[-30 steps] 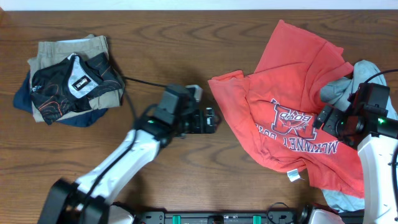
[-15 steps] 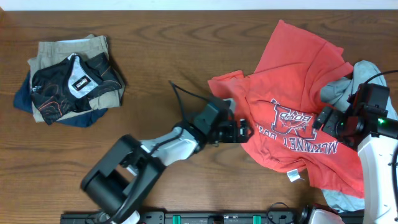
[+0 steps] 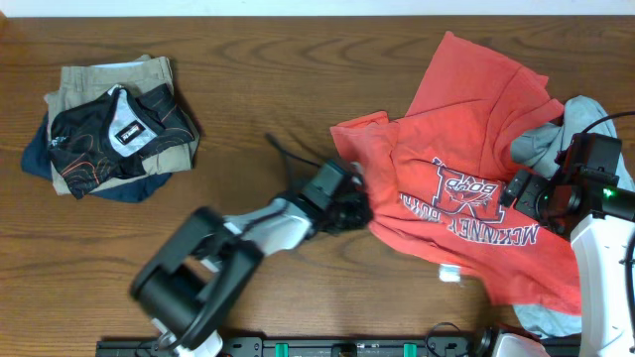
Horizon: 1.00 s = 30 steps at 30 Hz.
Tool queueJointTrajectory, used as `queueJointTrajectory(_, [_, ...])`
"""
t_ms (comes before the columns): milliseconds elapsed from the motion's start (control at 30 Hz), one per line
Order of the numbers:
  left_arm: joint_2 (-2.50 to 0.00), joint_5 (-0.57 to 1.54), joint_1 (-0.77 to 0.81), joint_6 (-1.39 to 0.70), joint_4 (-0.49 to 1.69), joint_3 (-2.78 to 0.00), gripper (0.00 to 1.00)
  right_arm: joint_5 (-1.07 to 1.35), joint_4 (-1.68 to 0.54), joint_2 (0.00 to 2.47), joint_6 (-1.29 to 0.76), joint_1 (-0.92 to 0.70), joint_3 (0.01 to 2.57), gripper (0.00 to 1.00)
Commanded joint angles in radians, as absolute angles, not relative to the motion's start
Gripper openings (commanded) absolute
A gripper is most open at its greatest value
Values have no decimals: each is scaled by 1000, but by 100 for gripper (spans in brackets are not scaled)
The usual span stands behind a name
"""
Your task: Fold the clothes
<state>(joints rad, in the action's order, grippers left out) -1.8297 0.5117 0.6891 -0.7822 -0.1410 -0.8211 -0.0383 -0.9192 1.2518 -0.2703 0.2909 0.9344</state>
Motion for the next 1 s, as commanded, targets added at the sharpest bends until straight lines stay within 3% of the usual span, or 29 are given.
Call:
queueJointTrajectory(0, [-1629,492,557,-600,-2,-816,6,-72,-916,1243,-265,296,940,99])
queueJointTrajectory(167, [-1342,309,287,-524,180,-816,6,-72,-917,1257,-265,296,940,99])
queueJointTrajectory(367, [-1225,253,9,-524,148,-816,8,-70,-918,1259,-265,296,939,98])
queueJointTrajectory(400, [-1229,253,-17,-524,160,-816,22,-67,-918,1259,-265,296,939,98])
queueJointTrajectory(500, [-1251,253,-39,-524,241,-816,81,-23,-918,1259,-254,296,939,96])
queueJointTrajectory(533, [-1260,253,-39,-524,277,-816,93,-4,-918,1260,-237,296,939,95])
queueJointTrajectory(600, [-1278,256,-31,-524,369,-816,100,44,-916,1262,-199,295,939,93])
queueJointTrajectory(800, [-1339,392,26,-525,601,-816,98,149,-906,1282,-158,276,939,82])
queueJointTrajectory(967, [-1402,419,121,-529,669,-799,98,210,-893,1329,-155,260,939,53])
